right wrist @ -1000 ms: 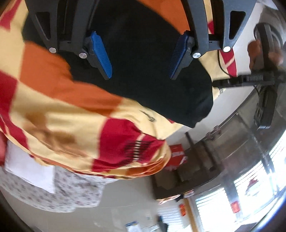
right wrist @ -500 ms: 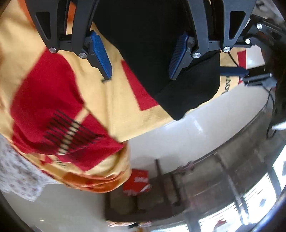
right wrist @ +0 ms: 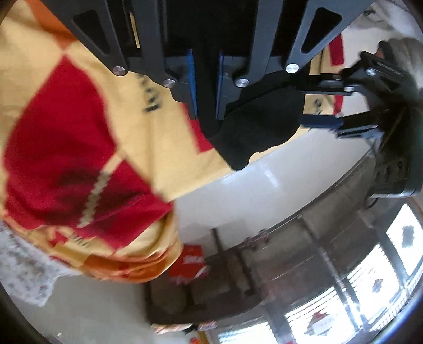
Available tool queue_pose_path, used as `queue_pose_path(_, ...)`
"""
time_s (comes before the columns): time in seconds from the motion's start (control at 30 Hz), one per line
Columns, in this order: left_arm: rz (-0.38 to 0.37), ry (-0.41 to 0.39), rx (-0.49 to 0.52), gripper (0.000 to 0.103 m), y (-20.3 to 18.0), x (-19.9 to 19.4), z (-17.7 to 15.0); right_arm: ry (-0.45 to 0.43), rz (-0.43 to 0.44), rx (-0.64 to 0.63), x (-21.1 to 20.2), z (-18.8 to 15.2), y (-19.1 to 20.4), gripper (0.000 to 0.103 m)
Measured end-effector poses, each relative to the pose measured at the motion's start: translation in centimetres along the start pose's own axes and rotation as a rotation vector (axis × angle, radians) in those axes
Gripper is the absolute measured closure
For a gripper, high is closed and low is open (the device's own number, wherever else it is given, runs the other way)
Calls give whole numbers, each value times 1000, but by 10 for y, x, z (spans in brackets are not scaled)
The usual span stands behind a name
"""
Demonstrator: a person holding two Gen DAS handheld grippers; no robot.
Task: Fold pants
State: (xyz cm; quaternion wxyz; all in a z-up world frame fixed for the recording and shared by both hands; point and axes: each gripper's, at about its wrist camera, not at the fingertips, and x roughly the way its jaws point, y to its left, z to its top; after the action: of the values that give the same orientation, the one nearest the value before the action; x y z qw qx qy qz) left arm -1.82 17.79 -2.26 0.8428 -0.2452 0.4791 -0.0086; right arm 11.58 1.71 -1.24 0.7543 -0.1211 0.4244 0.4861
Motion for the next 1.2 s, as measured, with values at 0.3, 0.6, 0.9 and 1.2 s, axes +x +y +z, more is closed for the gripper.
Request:
queue_pose_path(0.3,-84,33,-57,34,1,6,-13,0,-137,63,15,7,-5,100)
queue_pose_path(0.6,-144,61,-79,32,-17,24,-20,-46,-27,103,-1,19,2,57)
queue_pose_path(0.9,-205,-18,-129,54,-20,37,-16,26,86,149,52,18,3,63)
queue_pose_path(1.2,-212,-177,136,83,-81,-18,-22,-201,157,180,-28,4,4,89)
